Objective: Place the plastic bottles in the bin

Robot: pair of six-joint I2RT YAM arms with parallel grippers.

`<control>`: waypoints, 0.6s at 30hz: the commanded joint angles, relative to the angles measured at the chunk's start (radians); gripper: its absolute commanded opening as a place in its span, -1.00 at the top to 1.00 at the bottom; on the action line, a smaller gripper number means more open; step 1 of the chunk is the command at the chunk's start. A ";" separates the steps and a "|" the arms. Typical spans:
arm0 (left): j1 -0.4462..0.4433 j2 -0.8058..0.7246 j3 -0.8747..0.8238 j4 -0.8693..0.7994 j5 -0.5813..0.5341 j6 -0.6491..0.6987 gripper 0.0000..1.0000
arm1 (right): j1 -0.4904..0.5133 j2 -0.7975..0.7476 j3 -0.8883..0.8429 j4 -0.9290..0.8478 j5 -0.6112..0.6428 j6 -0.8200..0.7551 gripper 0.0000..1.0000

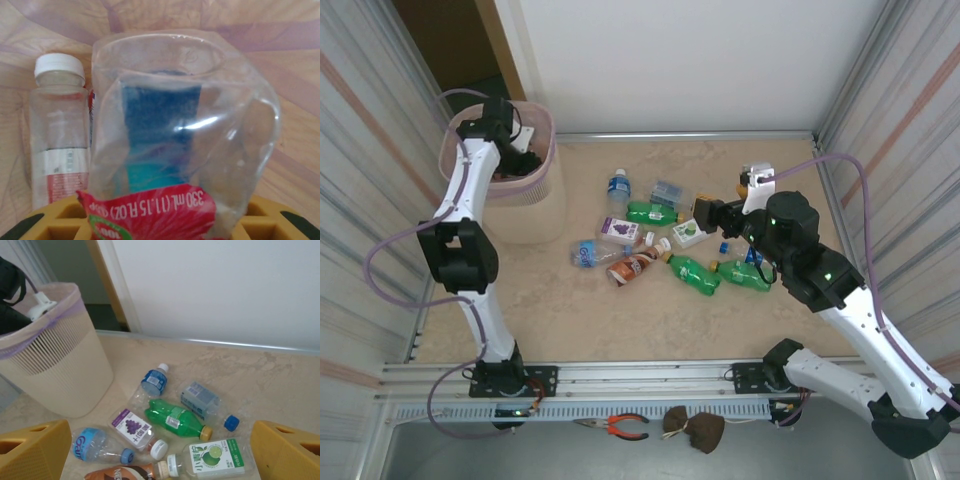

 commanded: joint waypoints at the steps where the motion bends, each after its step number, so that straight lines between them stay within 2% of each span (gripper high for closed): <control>1: 0.000 0.035 -0.022 -0.092 0.075 -0.003 0.32 | -0.003 -0.021 -0.014 -0.007 0.016 0.012 -0.83; 9: -0.005 0.026 -0.107 -0.131 0.115 -0.038 0.25 | -0.003 -0.020 -0.019 -0.007 0.010 0.012 -0.83; 18: -0.049 -0.014 -0.069 -0.184 0.069 -0.057 0.09 | -0.005 -0.009 -0.014 -0.008 0.005 0.007 -0.83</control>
